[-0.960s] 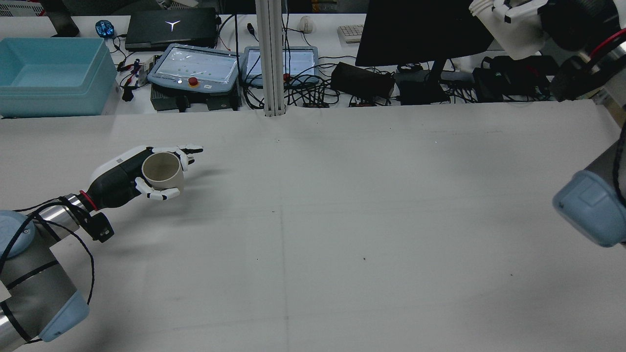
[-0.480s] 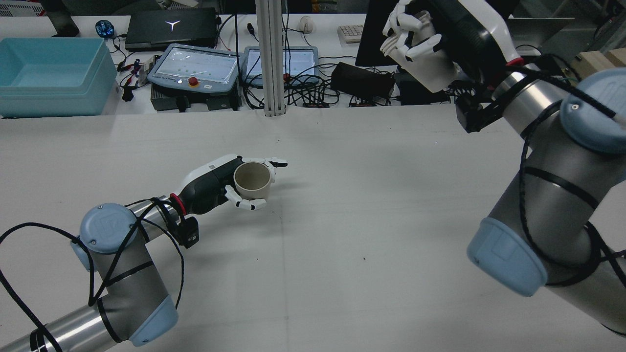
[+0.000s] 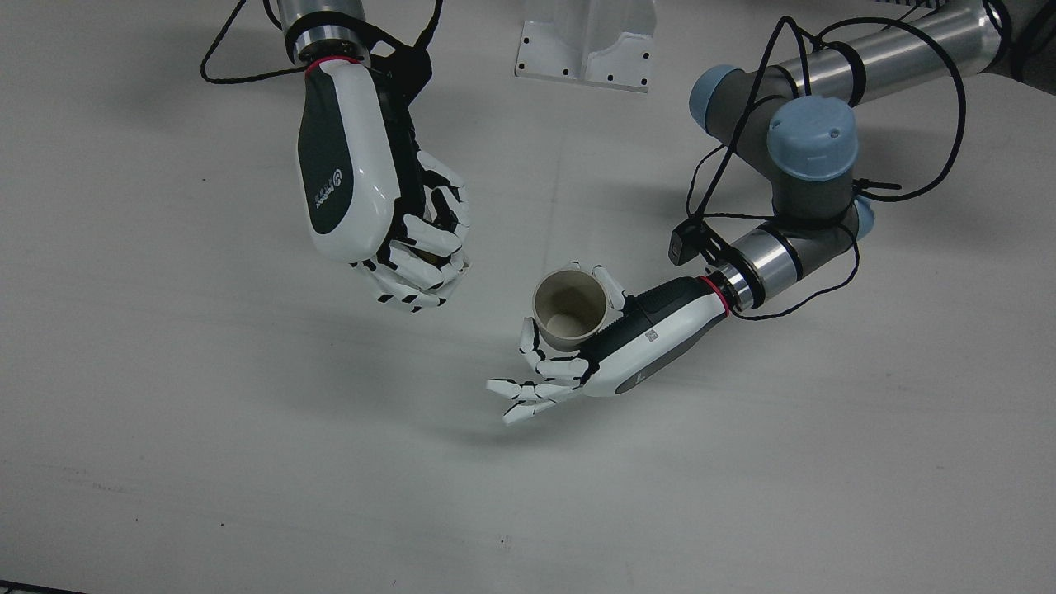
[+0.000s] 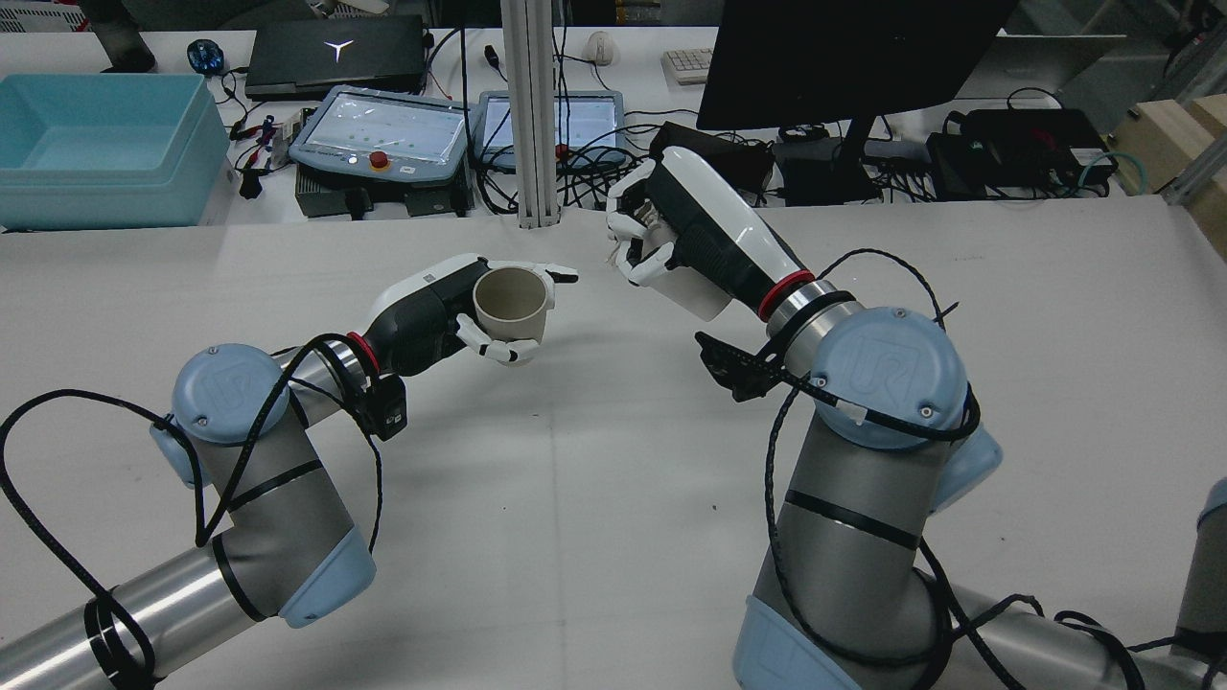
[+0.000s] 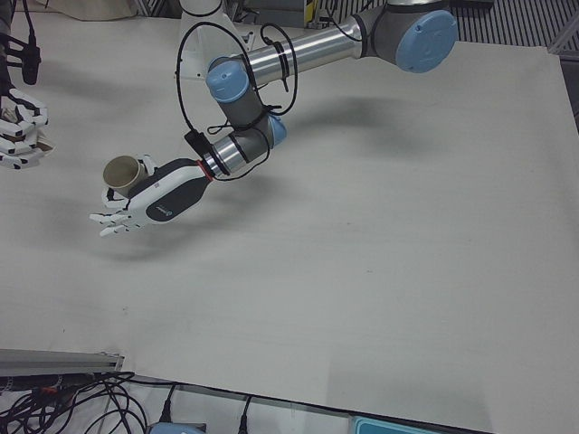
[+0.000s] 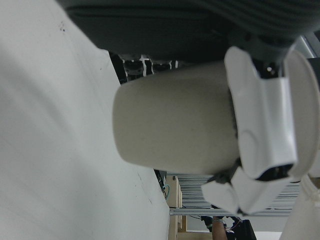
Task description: Pour water
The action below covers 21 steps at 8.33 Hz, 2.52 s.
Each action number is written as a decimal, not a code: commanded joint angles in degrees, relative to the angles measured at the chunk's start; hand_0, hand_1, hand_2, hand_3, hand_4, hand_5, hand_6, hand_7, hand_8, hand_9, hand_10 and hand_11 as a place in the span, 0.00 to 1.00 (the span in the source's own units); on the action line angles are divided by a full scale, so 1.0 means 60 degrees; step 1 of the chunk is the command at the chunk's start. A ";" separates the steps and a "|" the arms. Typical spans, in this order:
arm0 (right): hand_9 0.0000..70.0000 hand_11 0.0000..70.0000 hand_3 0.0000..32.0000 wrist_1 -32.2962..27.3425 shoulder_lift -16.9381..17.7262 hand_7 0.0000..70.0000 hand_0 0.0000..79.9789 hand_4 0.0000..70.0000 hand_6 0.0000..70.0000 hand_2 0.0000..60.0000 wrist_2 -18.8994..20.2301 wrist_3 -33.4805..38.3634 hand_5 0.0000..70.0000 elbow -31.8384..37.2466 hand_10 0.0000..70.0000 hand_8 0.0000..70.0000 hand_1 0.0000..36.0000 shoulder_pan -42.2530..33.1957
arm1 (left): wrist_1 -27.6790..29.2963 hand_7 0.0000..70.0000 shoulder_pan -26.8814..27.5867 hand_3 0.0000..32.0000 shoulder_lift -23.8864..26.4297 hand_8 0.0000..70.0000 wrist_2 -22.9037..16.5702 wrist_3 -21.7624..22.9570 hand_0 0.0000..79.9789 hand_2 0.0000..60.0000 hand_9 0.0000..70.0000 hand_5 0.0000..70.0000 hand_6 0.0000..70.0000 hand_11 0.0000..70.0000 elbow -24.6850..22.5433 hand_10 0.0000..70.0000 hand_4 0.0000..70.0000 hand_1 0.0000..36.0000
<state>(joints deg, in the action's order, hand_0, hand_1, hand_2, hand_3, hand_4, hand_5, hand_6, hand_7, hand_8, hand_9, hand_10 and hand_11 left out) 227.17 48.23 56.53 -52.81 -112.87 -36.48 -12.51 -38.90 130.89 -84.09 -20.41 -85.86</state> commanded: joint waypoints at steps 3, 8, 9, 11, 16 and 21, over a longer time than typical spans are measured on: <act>0.57 0.70 0.00 -0.0009 0.0715 1.00 1.00 1.00 0.85 1.00 -0.0414 -0.0135 1.00 -0.1584 0.47 0.47 1.00 -0.0871 | -0.0525 0.27 -0.0531 0.00 0.0059 0.09 -0.0311 0.0469 0.77 1.00 0.09 1.00 0.24 0.18 -0.0792 0.10 0.94 1.00; 0.48 0.68 0.00 -0.0126 0.5860 0.90 1.00 0.68 0.69 1.00 0.2544 0.2971 1.00 -0.4247 0.44 0.43 1.00 -0.6473 | 0.2094 0.26 -0.1394 0.00 -0.4186 0.09 -0.0312 0.1099 0.76 1.00 0.10 1.00 0.22 0.20 -0.1863 0.11 0.92 1.00; 0.42 0.62 0.00 -0.0620 0.6400 0.73 1.00 0.29 0.62 1.00 0.3474 0.2956 0.95 -0.4144 0.40 0.40 1.00 -0.7664 | 0.2693 0.26 -0.1760 0.00 -0.4831 0.09 -0.0312 0.1232 0.77 1.00 0.10 1.00 0.22 0.20 -0.1848 0.11 0.93 1.00; 0.40 0.81 0.09 -0.5970 0.8404 0.49 0.74 0.00 0.55 1.00 0.4344 0.3130 0.59 -0.1860 0.54 0.41 0.98 -0.8202 | 0.3794 0.26 -0.2070 0.00 -0.5888 0.09 -0.0312 0.1307 0.74 1.00 0.10 1.00 0.21 0.19 -0.1702 0.11 0.93 1.00; 0.44 1.00 0.00 -1.2735 0.7915 0.63 0.69 0.45 0.67 1.00 0.4494 0.3557 0.67 0.6103 0.75 0.45 0.79 -0.7473 | 0.6826 0.26 -0.2657 0.00 -0.7210 0.09 -0.0312 0.1512 0.71 1.00 0.10 1.00 0.21 0.19 0.0624 0.11 0.96 1.00; 0.00 0.24 0.00 -1.3193 0.7929 0.00 0.57 0.46 0.06 0.04 0.4509 0.3952 0.14 0.6096 0.16 0.00 0.16 -0.7383 | 0.8569 0.09 -0.2643 0.00 -0.7518 0.01 -0.0137 -0.0417 0.38 0.34 0.00 0.62 0.06 0.00 0.2134 0.00 0.45 0.11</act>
<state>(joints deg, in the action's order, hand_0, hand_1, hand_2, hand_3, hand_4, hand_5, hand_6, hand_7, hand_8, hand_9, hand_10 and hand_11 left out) 148.28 95.83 83.53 -30.09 -76.15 -80.86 33.65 -54.81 85.99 -85.53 -16.63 -77.10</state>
